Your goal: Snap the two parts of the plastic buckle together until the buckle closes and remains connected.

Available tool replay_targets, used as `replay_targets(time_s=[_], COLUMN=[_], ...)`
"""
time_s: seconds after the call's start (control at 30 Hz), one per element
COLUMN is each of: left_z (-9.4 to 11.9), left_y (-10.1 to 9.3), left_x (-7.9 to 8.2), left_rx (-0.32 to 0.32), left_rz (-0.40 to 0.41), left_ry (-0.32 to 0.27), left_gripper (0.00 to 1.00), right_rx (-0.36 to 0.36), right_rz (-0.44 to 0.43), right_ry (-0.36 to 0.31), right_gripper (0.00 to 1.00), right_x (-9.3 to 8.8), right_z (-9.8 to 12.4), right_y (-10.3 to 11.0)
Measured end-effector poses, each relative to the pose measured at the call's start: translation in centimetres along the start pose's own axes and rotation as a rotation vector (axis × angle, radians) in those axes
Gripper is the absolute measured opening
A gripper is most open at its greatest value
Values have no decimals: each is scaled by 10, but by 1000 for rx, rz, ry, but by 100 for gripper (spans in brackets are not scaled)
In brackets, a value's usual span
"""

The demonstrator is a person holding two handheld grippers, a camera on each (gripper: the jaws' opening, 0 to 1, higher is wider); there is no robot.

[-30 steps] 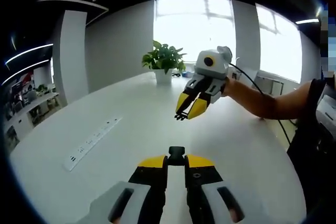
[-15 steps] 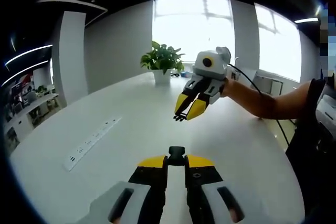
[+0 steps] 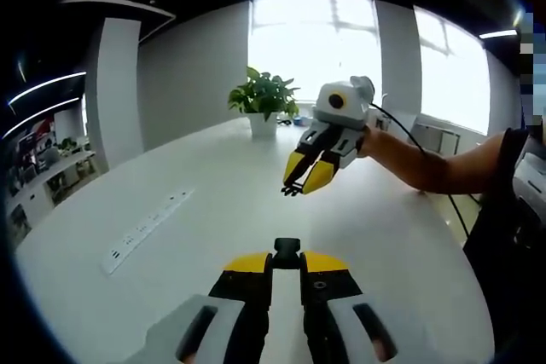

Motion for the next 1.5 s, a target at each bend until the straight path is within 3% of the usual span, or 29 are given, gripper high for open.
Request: replay_targets(time_s=[1.5], left_z=[9], left_y=[-15], left_x=[-6], left_rx=[-5], left_rz=[-10], left_ry=[20], left_gripper=[11], right_rx=[18], right_rz=[13], right_ry=[11], right_gripper=[12], right_x=[-3], right_z=[0], right_y=[22])
Point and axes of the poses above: the point that each gripper's makers call its tool centre point, and the gripper's own axes: z roughly backward along the fingers, y roughly to its left, x roughly out of its top, the point moved 4 cm from there along z, roughly backward along the fingers, and after that the axes turned 8 degrees about x, right-handed, at the moved point
